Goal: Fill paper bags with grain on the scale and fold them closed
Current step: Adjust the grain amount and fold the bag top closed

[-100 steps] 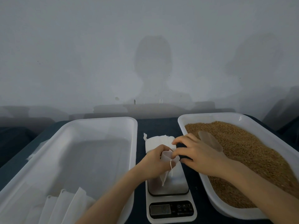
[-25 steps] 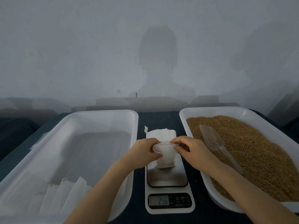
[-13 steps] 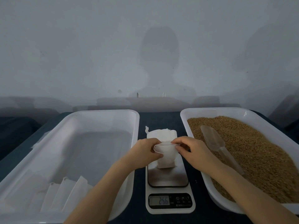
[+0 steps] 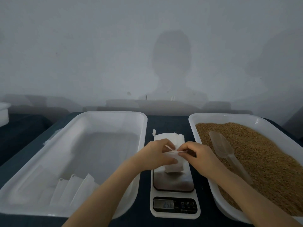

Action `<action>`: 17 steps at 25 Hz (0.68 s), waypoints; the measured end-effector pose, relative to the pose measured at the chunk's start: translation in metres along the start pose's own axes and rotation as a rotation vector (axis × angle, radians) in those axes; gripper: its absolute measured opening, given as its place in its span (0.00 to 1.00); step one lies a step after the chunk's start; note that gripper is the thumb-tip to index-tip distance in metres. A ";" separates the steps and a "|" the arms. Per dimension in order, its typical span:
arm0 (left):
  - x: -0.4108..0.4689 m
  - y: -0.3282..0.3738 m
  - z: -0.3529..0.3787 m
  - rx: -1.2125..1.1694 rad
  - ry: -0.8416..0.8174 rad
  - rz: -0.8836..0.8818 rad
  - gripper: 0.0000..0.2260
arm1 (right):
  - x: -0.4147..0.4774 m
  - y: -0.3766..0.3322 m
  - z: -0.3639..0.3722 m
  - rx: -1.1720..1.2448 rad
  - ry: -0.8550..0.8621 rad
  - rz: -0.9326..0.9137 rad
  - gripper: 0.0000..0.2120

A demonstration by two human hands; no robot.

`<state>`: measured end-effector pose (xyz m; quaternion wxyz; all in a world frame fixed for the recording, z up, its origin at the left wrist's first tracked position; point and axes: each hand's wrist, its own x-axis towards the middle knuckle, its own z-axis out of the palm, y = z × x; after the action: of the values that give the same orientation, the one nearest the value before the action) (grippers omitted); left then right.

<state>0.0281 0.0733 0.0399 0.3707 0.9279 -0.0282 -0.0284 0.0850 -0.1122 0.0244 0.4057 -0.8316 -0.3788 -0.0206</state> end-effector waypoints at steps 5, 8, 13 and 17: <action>-0.002 0.027 0.007 0.177 -0.009 0.071 0.06 | 0.000 -0.011 -0.003 0.137 0.030 -0.048 0.05; -0.014 0.035 -0.004 0.311 0.039 0.069 0.11 | 0.001 -0.012 -0.007 0.229 0.052 0.001 0.07; -0.070 0.003 -0.070 0.277 0.352 -0.188 0.11 | 0.001 -0.006 -0.014 0.299 0.158 0.060 0.10; -0.118 -0.041 -0.094 0.049 0.392 -0.458 0.04 | 0.002 -0.007 -0.013 0.265 0.161 0.034 0.09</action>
<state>-0.0813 0.1763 0.0836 0.3306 0.9065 0.2533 0.0692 0.0854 -0.1171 0.0379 0.5412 -0.7728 -0.3302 -0.0303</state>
